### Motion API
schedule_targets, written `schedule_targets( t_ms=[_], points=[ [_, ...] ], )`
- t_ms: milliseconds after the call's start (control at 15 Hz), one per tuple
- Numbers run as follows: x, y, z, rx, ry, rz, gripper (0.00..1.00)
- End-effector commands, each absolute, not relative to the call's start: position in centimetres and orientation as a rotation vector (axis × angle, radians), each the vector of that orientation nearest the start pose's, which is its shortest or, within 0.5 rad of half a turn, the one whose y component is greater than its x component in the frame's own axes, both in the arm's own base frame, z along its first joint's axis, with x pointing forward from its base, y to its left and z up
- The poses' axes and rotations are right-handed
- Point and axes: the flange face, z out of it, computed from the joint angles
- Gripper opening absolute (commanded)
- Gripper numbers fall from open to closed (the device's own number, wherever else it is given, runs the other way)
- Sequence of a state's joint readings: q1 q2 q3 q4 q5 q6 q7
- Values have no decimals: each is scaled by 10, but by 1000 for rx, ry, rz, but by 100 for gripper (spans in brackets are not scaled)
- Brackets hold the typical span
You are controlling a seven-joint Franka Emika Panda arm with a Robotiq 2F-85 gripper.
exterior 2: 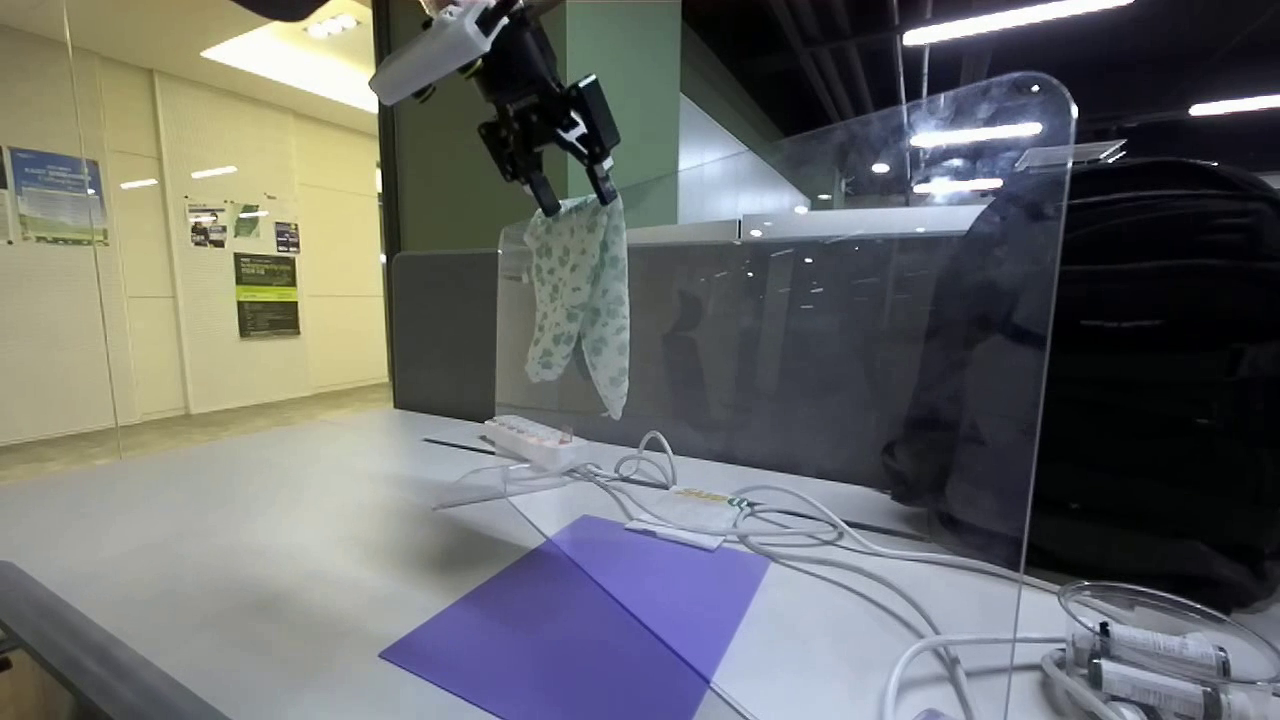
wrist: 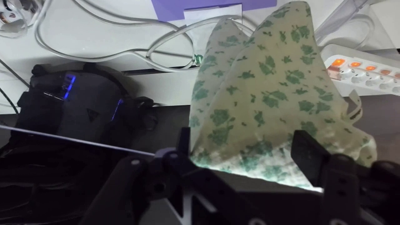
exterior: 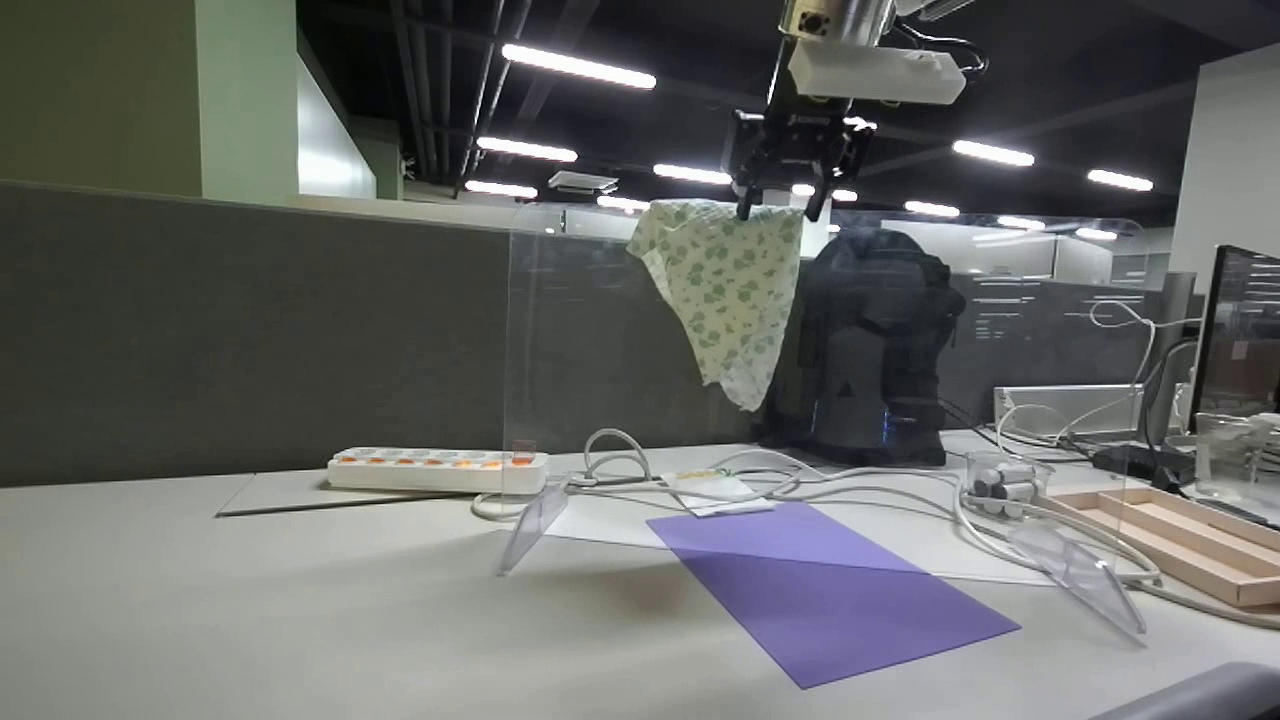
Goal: Pick up the towel from the glass screen and put it on the table.
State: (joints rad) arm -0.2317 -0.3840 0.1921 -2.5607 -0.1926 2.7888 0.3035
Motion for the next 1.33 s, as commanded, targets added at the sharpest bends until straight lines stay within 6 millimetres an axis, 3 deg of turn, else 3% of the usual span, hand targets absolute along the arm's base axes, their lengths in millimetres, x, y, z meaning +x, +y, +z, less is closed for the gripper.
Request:
schedule_targets(
  t_ms=[0, 533, 867, 1267],
  points=[
    [464, 4, 467, -3080, 224, -987, 53],
    [466, 19, 460, -3089, 158, -957, 0],
    [469, 37, 451, -3097, 71, -885, 0],
    [476, 92, 421, -3128, -199, -651, 0]
  ],
)
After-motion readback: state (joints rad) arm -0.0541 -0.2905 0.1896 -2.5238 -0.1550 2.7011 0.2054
